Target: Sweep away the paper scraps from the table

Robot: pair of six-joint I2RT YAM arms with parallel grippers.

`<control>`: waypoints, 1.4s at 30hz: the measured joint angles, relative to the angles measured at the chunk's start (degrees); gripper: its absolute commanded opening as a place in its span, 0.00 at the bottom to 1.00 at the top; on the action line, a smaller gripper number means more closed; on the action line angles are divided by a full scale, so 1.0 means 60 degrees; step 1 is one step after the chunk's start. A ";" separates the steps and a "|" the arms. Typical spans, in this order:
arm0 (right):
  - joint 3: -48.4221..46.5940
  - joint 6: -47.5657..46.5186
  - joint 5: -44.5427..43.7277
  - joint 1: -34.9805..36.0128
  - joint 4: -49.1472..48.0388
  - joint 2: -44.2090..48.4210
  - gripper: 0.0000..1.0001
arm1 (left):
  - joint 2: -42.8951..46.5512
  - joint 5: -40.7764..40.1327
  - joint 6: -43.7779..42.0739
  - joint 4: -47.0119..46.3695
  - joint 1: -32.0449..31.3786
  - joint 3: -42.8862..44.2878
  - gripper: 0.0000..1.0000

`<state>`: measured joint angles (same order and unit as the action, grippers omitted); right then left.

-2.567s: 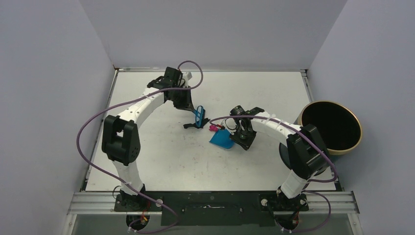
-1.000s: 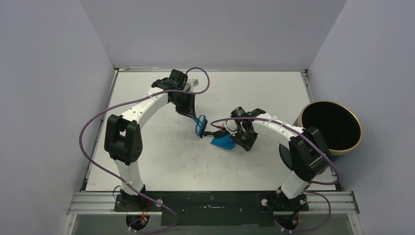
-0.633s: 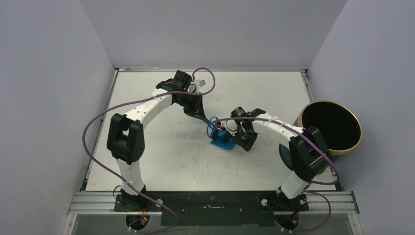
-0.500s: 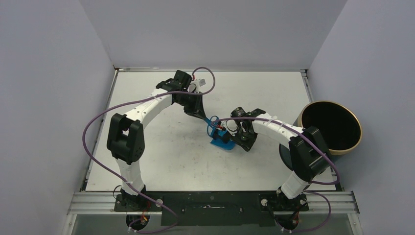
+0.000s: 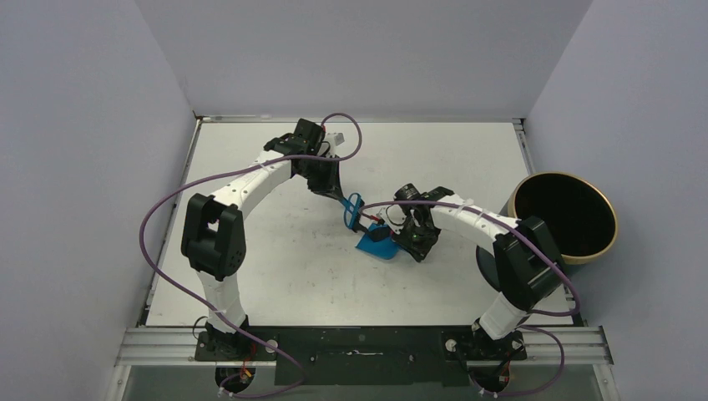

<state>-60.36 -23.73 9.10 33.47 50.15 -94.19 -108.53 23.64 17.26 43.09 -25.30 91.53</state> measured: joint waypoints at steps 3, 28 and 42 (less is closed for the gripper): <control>0.0011 -0.0004 0.0240 0.0000 0.0000 0.0098 0.05 | 0.0000 -0.0237 -0.0055 0.0007 0.0000 0.0000 0.00; 0.0215 -0.0069 0.0743 0.0000 -0.0018 0.0980 0.05 | 0.0000 -0.0557 -0.0164 0.0069 0.0197 0.0000 0.00; 0.0215 -0.0182 0.0718 -0.0011 0.0189 0.1311 0.05 | 0.0160 -0.0699 -0.0120 0.0062 0.0827 -0.0047 0.00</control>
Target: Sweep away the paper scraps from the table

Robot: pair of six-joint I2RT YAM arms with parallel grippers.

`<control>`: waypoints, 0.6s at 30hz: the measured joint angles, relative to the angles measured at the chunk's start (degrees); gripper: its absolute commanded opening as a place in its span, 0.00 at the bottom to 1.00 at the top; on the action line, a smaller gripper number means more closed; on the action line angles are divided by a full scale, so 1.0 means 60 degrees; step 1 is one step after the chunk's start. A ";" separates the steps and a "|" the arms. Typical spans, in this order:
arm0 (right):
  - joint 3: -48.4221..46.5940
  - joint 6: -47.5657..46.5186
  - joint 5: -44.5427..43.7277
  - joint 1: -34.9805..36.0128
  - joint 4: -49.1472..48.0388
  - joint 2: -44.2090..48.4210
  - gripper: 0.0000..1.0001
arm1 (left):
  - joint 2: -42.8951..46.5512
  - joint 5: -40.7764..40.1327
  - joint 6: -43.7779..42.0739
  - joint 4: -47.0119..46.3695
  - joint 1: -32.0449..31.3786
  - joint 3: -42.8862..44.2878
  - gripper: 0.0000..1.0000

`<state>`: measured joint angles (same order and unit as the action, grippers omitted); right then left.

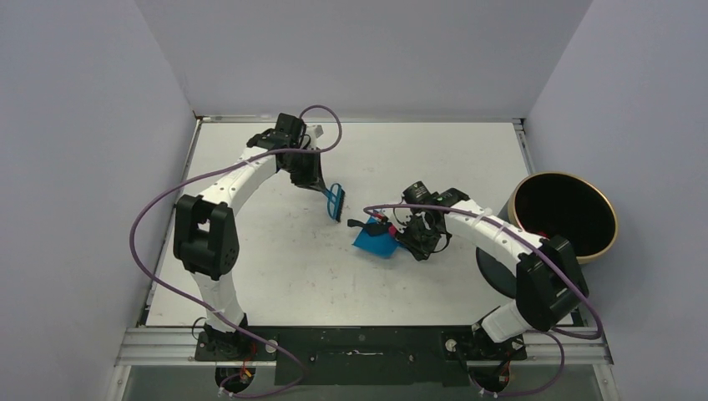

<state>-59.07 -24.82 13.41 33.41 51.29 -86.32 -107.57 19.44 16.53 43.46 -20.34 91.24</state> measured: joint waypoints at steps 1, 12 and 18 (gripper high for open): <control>0.0000 -0.0007 -0.0011 -0.0007 0.0040 0.0084 0.05 | 0.0018 -0.0007 0.0018 0.0007 0.0073 -0.0004 0.00; -0.1577 -0.0670 0.0361 -0.1472 0.1155 0.0586 0.05 | 0.0310 -0.0138 0.0229 -0.0069 0.0379 -0.0153 0.00; -0.3417 -0.1268 0.0685 -0.2718 0.2033 0.0586 0.05 | 0.0321 -0.0131 0.0255 -0.0076 0.0408 -0.0157 0.00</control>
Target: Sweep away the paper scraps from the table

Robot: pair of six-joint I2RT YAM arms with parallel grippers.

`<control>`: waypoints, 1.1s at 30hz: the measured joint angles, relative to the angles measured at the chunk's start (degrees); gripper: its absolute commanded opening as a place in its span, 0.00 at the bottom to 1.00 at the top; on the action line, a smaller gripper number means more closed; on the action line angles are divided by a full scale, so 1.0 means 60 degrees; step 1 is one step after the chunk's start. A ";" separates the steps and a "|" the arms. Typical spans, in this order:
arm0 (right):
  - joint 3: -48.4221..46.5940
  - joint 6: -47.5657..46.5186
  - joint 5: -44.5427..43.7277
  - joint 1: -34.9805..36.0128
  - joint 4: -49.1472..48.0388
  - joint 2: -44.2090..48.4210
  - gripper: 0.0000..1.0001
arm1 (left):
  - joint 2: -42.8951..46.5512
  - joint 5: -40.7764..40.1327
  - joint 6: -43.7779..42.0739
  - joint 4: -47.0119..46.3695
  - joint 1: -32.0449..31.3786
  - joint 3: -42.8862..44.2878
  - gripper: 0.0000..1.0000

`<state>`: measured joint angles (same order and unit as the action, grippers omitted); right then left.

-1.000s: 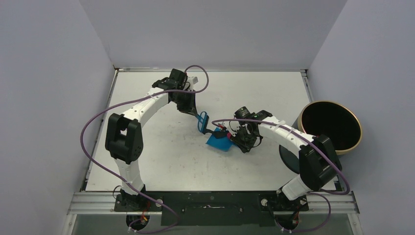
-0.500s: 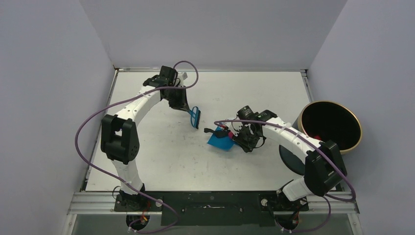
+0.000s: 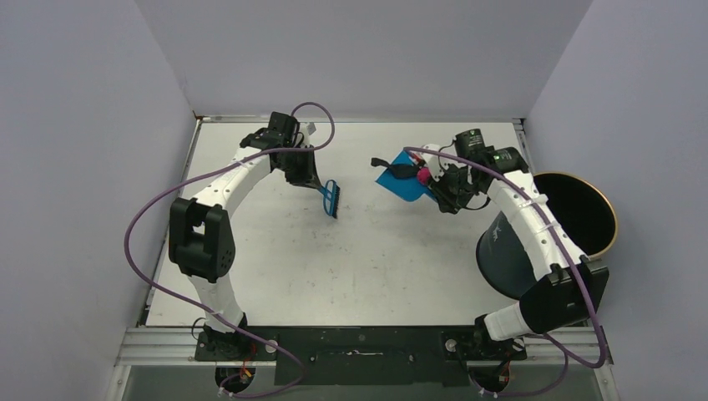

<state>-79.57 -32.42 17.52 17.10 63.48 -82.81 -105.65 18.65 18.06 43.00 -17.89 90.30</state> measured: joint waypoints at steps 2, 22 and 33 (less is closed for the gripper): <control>-0.0554 -0.0113 0.0120 -0.0310 0.0331 0.0000 0.05 | 0.0000 0.0004 0.0000 -0.0004 0.0000 0.0000 0.00; -0.3708 -0.0255 -0.1118 -0.3493 0.2805 0.0973 0.05 | 0.0000 0.0229 0.0135 -0.0062 0.0004 -0.0022 0.00; -0.3767 -0.0943 -0.2809 -0.4743 0.2881 0.2124 0.05 | 0.0000 0.0437 0.0204 -0.0066 0.0000 -0.0051 0.00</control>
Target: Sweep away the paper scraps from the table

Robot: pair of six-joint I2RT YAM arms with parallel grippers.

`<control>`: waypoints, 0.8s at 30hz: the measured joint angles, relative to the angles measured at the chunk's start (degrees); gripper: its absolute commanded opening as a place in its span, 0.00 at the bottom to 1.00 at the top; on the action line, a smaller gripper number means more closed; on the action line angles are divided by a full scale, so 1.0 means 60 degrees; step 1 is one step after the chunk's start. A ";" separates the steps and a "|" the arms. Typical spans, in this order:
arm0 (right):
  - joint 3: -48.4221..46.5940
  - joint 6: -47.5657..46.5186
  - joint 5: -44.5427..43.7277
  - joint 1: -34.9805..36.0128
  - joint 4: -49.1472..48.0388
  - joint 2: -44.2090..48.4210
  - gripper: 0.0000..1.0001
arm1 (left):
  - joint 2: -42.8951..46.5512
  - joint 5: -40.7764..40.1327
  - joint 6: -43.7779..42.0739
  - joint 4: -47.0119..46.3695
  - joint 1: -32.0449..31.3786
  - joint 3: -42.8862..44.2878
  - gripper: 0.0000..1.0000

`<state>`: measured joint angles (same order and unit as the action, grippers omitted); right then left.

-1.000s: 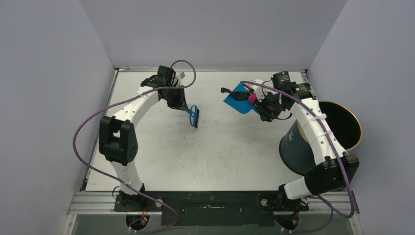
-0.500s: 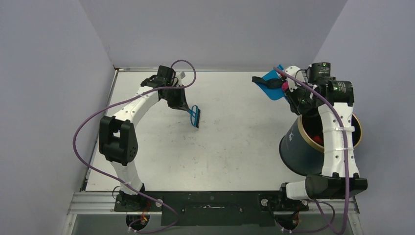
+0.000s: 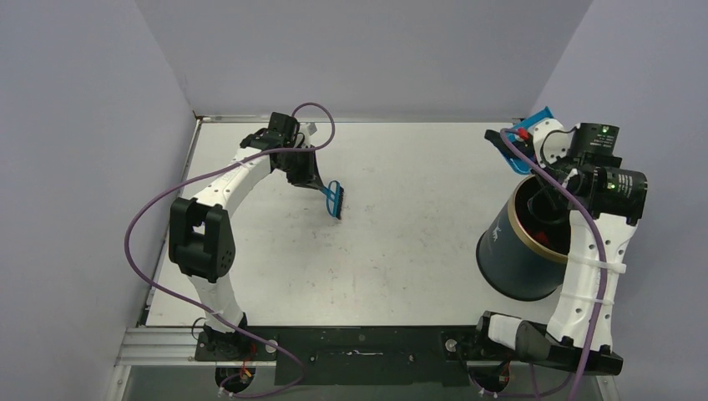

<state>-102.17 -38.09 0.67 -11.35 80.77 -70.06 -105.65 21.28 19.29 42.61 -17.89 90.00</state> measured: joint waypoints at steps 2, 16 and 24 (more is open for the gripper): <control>0.0004 -0.0259 -0.0452 -0.0273 0.0000 0.0120 0.05 | 0.0000 -0.0004 0.0007 -0.0004 0.0004 -0.0004 0.00; 0.1508 -0.3432 -0.5104 -0.0612 -0.0036 0.1938 0.05 | 0.0000 0.0066 0.0178 -0.0076 0.0000 -0.0029 0.00; 0.2149 -0.7140 -0.7184 -0.0612 -0.1064 0.1883 0.05 | 0.0000 0.0076 0.0178 -0.0080 0.0000 -0.0029 0.00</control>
<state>-89.27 -80.93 -42.44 -15.03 74.39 -58.76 -105.65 21.74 20.36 42.13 -17.89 89.82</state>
